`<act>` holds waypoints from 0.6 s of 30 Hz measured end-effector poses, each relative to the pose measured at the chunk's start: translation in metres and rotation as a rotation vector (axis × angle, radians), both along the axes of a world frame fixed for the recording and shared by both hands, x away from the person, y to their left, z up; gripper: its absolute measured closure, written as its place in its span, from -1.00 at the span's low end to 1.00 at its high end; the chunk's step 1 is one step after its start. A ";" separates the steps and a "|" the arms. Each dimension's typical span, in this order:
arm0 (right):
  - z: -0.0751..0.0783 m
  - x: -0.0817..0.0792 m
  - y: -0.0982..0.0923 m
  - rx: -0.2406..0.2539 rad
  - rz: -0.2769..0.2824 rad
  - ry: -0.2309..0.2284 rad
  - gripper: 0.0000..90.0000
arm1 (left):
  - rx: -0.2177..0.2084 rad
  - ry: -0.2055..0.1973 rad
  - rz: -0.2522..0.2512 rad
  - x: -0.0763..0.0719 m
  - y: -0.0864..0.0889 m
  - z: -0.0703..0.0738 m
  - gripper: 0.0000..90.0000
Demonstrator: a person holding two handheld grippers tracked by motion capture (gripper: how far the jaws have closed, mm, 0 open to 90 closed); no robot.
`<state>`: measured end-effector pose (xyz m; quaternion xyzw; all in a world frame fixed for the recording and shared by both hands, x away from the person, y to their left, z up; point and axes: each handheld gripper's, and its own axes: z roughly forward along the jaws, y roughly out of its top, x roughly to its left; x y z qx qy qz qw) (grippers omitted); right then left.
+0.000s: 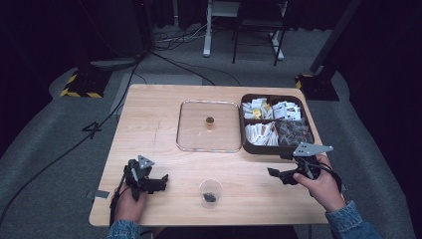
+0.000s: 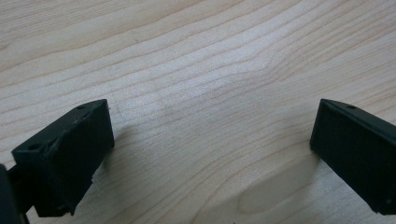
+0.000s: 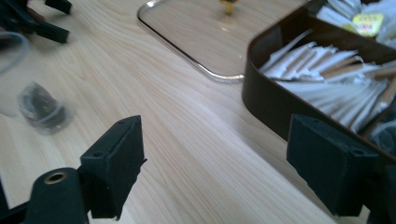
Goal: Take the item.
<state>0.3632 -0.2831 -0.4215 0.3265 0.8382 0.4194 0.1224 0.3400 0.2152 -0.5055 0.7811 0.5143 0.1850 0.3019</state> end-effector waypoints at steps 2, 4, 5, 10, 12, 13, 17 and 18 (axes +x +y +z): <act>-0.006 0.002 -0.004 -0.007 -0.016 0.015 -0.57 | 0.000 0.000 0.000 0.000 0.000 0.000 -1.00; -0.012 0.004 -0.008 -0.014 -0.029 0.025 -0.57 | 0.000 0.000 0.000 0.000 0.000 0.000 -1.00; -0.016 0.005 -0.011 -0.013 -0.037 0.035 -0.57 | 0.000 0.000 0.000 0.000 0.000 0.000 -1.00; -0.032 0.008 -0.019 -0.029 -0.066 0.062 -0.58 | 0.000 0.000 0.000 0.000 0.000 0.000 -1.00; -0.037 0.008 -0.022 -0.034 -0.073 0.073 -0.58 | 0.000 0.000 0.000 0.000 0.000 0.000 -1.00; -0.040 0.008 -0.023 -0.037 -0.077 0.077 -0.58 | 0.000 0.000 0.000 0.000 0.000 0.000 -1.00; -0.051 0.008 -0.026 -0.046 -0.087 0.090 -0.59 | 0.000 0.000 0.000 0.000 0.000 0.000 -1.00; -0.054 0.008 -0.027 -0.046 -0.088 0.093 -0.59 | 0.000 0.000 0.000 0.000 0.000 0.000 -1.00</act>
